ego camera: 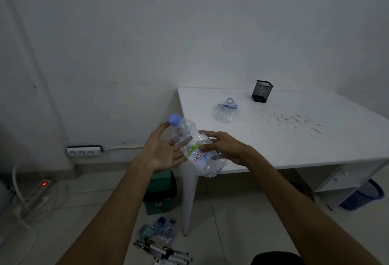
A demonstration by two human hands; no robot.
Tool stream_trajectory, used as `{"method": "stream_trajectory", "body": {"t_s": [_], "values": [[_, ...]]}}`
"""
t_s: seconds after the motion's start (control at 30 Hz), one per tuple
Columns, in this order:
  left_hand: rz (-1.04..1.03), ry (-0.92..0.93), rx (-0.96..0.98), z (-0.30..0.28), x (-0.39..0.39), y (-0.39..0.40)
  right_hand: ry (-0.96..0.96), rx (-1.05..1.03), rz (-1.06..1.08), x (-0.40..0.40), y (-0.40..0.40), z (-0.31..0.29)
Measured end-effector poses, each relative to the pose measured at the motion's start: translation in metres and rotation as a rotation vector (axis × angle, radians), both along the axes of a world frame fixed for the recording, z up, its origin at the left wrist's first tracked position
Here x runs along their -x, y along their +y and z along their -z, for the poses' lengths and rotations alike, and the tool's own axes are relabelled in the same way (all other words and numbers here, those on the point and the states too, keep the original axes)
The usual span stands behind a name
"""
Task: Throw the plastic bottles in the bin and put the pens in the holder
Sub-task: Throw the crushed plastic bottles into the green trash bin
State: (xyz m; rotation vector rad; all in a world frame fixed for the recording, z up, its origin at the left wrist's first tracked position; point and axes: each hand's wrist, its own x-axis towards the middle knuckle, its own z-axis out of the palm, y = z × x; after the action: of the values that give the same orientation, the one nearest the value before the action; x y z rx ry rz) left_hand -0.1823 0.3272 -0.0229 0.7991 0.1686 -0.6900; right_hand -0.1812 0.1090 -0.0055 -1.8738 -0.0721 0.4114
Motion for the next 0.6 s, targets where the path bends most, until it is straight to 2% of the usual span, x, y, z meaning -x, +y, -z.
{"method": "stream_trajectory", "body": {"t_s": [0.2,0.43,0.6], "values": [[-0.157,-0.042,-0.007,0.022,-0.002,0.033,0.134,-0.140,0.174,-0.004,0.060,0.013],[-0.242,-0.137,-0.045,0.061,-0.001,0.092,0.192,-0.133,-0.029,-0.014,0.136,0.038],[-0.225,-0.168,-0.200,0.095,-0.005,0.131,0.273,-0.173,0.016,-0.026,0.175,0.090]]}}
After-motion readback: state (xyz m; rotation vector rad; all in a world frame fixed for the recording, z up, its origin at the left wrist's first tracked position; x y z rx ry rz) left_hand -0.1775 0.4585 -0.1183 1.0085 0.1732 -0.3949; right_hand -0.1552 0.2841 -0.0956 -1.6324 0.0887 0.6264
